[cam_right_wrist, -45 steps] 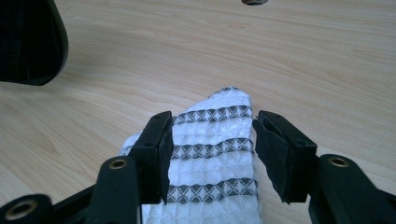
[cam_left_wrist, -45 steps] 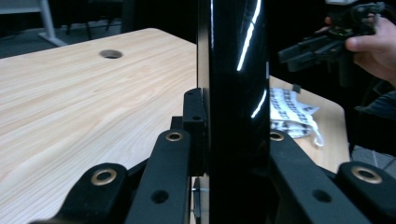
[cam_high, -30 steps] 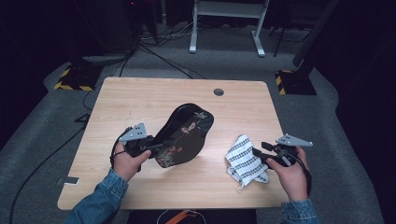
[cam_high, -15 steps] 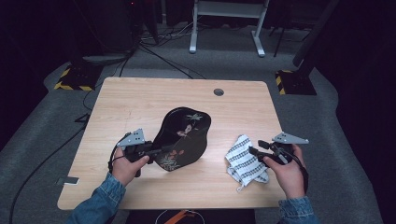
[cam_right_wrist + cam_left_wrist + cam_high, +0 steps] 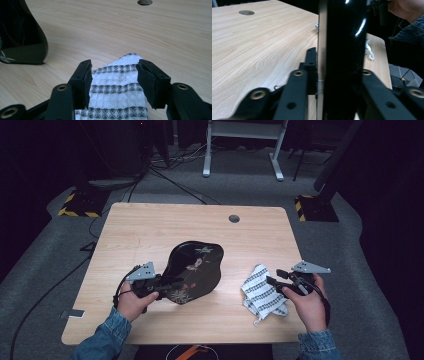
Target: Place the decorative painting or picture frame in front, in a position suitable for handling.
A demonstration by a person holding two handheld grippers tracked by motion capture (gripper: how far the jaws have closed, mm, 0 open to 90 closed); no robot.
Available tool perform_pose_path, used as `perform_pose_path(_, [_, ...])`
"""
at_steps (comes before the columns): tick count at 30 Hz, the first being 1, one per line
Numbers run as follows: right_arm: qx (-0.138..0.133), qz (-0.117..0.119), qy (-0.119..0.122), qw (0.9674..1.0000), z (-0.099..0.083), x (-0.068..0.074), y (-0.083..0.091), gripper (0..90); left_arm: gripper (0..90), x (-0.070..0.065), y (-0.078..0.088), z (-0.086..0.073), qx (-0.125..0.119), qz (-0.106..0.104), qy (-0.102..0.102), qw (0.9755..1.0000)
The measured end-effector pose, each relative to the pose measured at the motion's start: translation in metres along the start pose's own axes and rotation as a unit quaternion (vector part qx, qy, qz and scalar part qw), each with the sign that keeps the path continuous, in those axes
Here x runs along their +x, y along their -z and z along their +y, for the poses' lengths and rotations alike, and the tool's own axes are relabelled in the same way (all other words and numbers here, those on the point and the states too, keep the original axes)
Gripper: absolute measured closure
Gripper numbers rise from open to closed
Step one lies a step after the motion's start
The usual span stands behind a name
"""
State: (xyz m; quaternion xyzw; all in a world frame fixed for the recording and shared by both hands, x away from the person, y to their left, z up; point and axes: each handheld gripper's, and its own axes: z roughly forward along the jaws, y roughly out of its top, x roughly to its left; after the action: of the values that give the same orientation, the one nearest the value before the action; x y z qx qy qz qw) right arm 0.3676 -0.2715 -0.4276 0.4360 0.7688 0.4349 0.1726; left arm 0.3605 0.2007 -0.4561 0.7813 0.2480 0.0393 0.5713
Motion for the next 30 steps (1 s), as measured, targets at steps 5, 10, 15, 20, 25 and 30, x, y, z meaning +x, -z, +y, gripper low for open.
perform_pose_path(5, [0.001, -0.005, -0.002, 1.0, 0.002, 0.001, -0.001, 45.4, 73.5, 0.0, -0.002, -0.001, 0.004, 0.012, -0.016, 0.9998])
perform_pose_path(10, [0.014, -0.028, -0.01, 0.9994, 0.006, 0.003, -0.006, 45.0, 80.0, -0.003, -0.003, 0.0, 0.003, 0.011, -0.025, 0.9996])
perform_pose_path(15, [0.03, -0.043, -0.018, 0.9984, 0.011, 0.007, -0.02, 47.4, 80.2, -0.004, -0.005, 0.0, -0.001, 0.013, -0.021, 0.9997])
perform_pose_path(20, [0.063, -0.061, -0.017, 0.996, 0.014, 0.008, -0.048, 47.3, 80.1, -0.003, -0.004, 0.0, 0.0, 0.012, -0.02, 0.9997])
perform_pose_path(25, [0.1, -0.079, -0.016, 0.9917, 0.011, 0.005, -0.073, 46.9, 78.2, -0.003, -0.006, -0.002, 0.006, 0.011, -0.018, 0.9998])
perform_pose_path(30, [0.143, -0.096, -0.012, 0.985, 0.005, 0.004, -0.092, 45.9, 79.9, -0.002, -0.006, -0.002, 0.009, 0.011, -0.024, 0.9996])
